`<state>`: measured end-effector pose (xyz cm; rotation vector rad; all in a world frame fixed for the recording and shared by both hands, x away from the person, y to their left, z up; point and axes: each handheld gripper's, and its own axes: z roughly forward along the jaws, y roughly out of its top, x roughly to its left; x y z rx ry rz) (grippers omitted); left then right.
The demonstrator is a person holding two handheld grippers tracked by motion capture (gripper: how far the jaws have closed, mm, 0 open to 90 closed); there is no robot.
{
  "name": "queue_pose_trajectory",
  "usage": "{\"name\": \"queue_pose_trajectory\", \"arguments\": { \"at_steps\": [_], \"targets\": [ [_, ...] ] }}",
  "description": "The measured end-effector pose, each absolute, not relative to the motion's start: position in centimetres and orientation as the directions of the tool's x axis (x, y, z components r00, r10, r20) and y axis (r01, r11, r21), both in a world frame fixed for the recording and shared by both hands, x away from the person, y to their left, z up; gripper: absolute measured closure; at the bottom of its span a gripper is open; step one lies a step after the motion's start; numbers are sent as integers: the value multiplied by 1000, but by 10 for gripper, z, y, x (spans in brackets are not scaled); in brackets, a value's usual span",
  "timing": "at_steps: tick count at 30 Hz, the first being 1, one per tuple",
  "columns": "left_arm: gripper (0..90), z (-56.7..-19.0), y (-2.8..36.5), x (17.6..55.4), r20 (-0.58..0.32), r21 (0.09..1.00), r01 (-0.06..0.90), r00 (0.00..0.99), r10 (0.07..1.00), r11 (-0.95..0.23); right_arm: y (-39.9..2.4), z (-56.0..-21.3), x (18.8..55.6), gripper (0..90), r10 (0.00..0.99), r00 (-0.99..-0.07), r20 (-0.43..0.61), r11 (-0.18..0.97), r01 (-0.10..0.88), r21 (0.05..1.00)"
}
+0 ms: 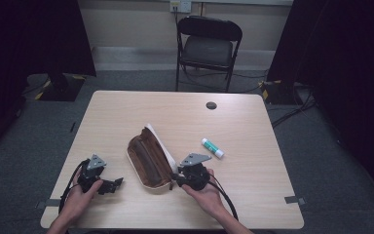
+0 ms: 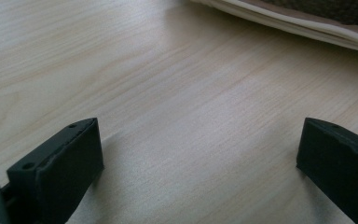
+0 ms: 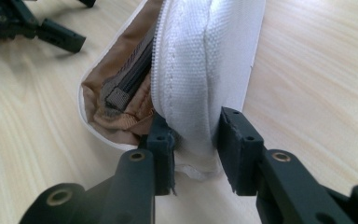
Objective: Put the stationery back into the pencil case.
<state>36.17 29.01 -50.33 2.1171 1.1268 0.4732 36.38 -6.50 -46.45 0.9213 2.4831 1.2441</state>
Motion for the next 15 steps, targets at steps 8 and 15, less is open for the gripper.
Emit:
{"name": "queue_pose_trajectory", "arguments": {
  "at_steps": [8,15],
  "targets": [
    [0,-503,290,362,0,714,581,559,829,-392,-80,-462,354,690,539,-839,76,497,389,775],
    [0,-503,290,362,-1,715,581,557,831,-389,-109,-459,352,597,578,-812,82,477,418,773]
  ]
}}
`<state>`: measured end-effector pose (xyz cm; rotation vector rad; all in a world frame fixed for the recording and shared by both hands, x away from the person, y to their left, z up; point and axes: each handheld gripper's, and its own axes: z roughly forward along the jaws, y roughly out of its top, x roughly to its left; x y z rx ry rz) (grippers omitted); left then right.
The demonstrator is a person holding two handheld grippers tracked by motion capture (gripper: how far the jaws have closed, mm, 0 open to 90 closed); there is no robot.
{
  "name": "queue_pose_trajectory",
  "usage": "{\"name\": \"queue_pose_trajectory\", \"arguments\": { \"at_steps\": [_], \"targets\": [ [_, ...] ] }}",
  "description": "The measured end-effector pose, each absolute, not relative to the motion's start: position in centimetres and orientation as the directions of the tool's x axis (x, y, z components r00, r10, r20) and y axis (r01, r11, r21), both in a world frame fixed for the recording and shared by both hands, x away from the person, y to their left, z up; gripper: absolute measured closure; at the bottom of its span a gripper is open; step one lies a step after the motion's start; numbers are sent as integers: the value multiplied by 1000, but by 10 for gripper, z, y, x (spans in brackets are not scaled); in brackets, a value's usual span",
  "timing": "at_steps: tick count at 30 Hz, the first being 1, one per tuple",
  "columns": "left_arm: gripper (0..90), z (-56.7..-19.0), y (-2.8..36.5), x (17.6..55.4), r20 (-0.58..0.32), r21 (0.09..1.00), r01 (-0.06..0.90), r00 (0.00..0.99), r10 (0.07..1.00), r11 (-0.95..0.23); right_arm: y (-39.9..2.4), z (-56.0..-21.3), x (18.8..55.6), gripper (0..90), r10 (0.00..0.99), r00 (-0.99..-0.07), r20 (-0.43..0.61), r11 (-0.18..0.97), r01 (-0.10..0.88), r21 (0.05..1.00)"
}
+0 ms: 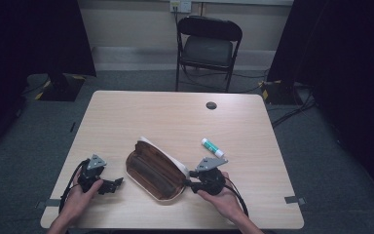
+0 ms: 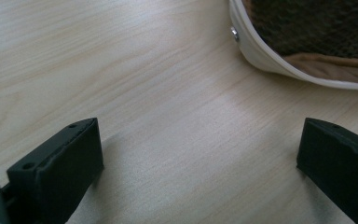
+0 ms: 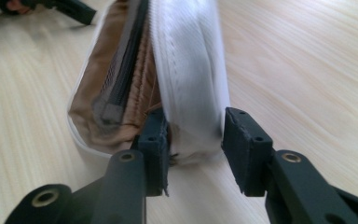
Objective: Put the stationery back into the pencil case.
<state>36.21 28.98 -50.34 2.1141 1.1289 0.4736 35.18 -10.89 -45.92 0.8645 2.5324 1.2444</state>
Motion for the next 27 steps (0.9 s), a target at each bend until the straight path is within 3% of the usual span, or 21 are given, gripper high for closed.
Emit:
{"name": "queue_pose_trajectory", "arguments": {
  "at_steps": [1,5,11,22,27],
  "targets": [
    [0,-503,290,362,0,714,581,558,830,-390,-109,-459,352,597,578,-812,82,477,418,773],
    [0,-504,289,363,-7,715,585,555,832,-384,-111,-458,348,395,622,-781,61,455,423,783],
    [0,-503,289,363,-6,713,585,556,831,-386,-98,-458,344,322,626,-779,48,447,408,796],
    [0,-503,289,363,-6,713,585,556,831,-386,-123,-460,365,511,722,-689,66,376,471,798],
    [0,-503,289,363,-6,713,585,556,831,-386,-129,-462,376,509,746,-662,68,358,485,797]
  ]
}}
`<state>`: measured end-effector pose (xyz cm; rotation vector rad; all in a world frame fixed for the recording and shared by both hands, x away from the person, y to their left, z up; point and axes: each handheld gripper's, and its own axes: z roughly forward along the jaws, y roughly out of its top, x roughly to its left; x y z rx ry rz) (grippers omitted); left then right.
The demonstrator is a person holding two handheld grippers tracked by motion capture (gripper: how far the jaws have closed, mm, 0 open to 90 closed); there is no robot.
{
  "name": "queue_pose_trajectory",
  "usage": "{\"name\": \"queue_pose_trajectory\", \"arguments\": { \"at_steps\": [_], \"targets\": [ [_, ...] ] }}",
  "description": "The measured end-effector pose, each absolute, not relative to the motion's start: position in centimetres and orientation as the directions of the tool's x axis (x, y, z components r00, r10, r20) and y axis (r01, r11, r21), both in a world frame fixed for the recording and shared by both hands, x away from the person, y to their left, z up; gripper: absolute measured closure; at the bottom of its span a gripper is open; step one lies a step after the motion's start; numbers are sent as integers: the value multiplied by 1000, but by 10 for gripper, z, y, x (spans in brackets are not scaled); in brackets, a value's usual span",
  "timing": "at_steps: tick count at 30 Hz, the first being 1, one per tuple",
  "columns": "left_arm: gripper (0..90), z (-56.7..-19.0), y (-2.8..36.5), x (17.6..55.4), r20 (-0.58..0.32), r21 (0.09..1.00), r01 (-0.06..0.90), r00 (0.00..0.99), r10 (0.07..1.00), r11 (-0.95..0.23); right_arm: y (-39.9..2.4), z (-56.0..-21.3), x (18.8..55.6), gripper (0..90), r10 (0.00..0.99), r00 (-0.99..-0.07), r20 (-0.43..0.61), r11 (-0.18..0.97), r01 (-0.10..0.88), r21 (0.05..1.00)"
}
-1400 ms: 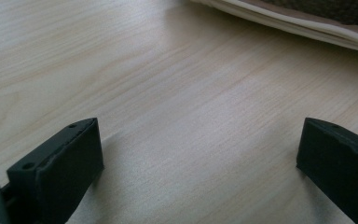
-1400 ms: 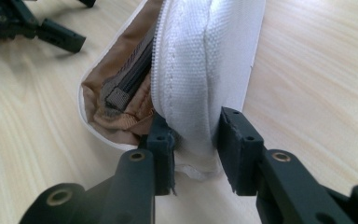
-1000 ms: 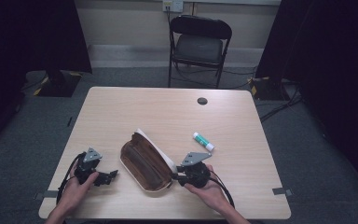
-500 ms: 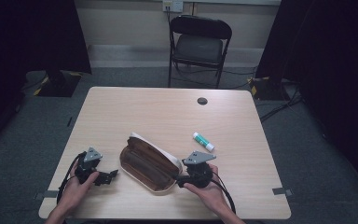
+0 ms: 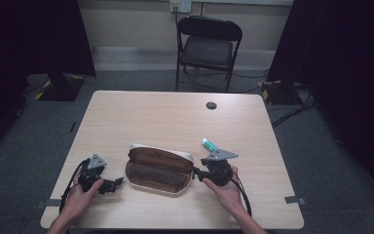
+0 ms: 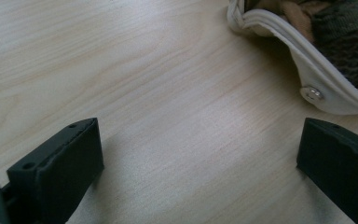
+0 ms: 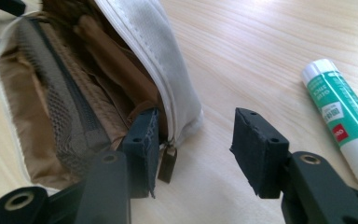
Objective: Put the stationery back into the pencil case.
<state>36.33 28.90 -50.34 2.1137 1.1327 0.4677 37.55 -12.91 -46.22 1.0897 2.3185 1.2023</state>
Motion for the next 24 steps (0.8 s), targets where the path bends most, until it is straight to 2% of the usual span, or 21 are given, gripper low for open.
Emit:
{"name": "queue_pose_trajectory", "arguments": {
  "at_steps": [5,9,11,13,15,16,21,24],
  "targets": [
    [0,-503,289,363,-6,713,585,556,831,-386,-119,-459,374,457,719,-691,70,362,458,812],
    [0,-503,289,363,-5,713,585,556,831,-387,-113,-459,380,428,736,-675,54,356,454,817],
    [0,-503,289,363,-6,713,585,556,831,-387,-112,-461,384,449,740,-671,53,355,456,816],
    [0,-503,289,363,-6,713,585,556,831,-386,-110,-464,388,503,750,-660,46,350,455,819],
    [0,-503,289,363,-6,713,585,556,831,-386,-108,-465,392,638,755,-655,18,361,439,822],
    [0,-503,289,363,-5,713,585,556,831,-387,-108,-465,392,638,755,-655,18,361,439,822],
    [0,-503,289,363,-6,713,585,556,831,-387,-111,-463,393,797,752,-658,26,357,441,823],
    [0,-503,289,363,-5,713,585,556,831,-387,-115,-462,393,828,756,-654,26,356,445,822]
  ]
}}
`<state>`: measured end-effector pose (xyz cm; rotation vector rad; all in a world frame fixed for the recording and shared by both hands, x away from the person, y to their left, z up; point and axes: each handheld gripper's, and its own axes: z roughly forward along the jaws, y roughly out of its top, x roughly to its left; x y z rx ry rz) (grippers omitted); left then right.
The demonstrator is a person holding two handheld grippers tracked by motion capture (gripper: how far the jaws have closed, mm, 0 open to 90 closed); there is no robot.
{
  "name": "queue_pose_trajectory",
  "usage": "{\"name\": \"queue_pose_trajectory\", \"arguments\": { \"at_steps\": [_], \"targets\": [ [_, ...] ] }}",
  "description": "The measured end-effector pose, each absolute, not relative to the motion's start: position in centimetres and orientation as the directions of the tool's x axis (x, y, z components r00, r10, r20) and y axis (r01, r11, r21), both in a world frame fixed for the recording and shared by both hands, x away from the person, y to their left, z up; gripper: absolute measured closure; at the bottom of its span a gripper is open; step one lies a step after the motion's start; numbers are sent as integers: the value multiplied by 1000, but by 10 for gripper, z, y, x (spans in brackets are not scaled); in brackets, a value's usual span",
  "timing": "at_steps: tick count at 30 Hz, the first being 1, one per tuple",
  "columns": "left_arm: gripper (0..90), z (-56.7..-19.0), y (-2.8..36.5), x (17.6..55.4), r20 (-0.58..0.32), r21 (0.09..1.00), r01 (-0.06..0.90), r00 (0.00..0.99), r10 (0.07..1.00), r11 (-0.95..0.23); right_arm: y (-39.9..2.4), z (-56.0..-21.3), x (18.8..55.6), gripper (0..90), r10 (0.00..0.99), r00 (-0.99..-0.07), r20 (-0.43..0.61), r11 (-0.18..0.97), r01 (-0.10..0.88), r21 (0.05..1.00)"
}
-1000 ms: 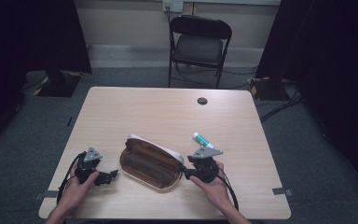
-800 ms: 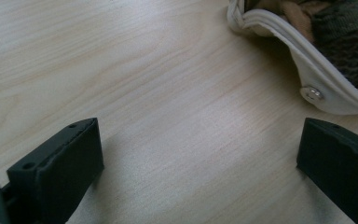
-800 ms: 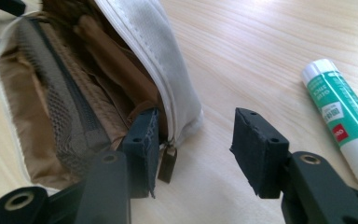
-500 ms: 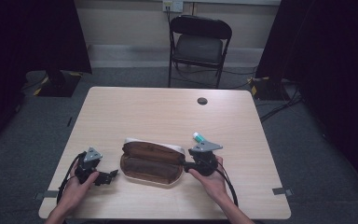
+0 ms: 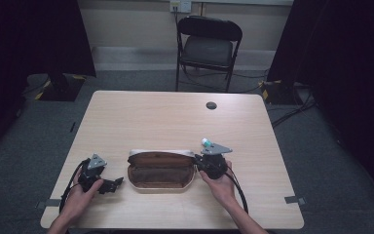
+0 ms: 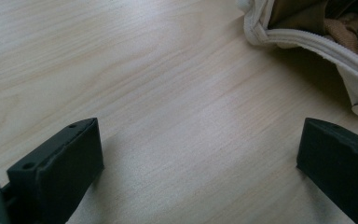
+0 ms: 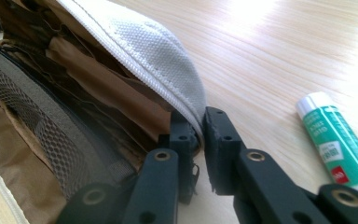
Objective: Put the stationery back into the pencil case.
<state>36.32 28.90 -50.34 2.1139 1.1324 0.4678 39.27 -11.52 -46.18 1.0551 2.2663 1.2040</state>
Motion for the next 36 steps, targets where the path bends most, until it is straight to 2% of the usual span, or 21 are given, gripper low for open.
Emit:
{"name": "queue_pose_trajectory", "arguments": {
  "at_steps": [12,15,23,36],
  "targets": [
    [0,-503,289,363,-5,713,585,556,831,-387,-140,-458,398,813,781,-622,44,339,482,808],
    [0,-503,289,363,-5,713,585,556,831,-387,-149,-456,400,762,805,-592,42,319,491,811],
    [0,-503,289,363,-5,713,585,556,831,-387,-157,-454,398,644,791,-610,44,323,477,817],
    [0,-503,288,364,-2,713,583,557,830,-390,-201,-457,402,596,819,-572,49,300,499,813]
  ]
}}
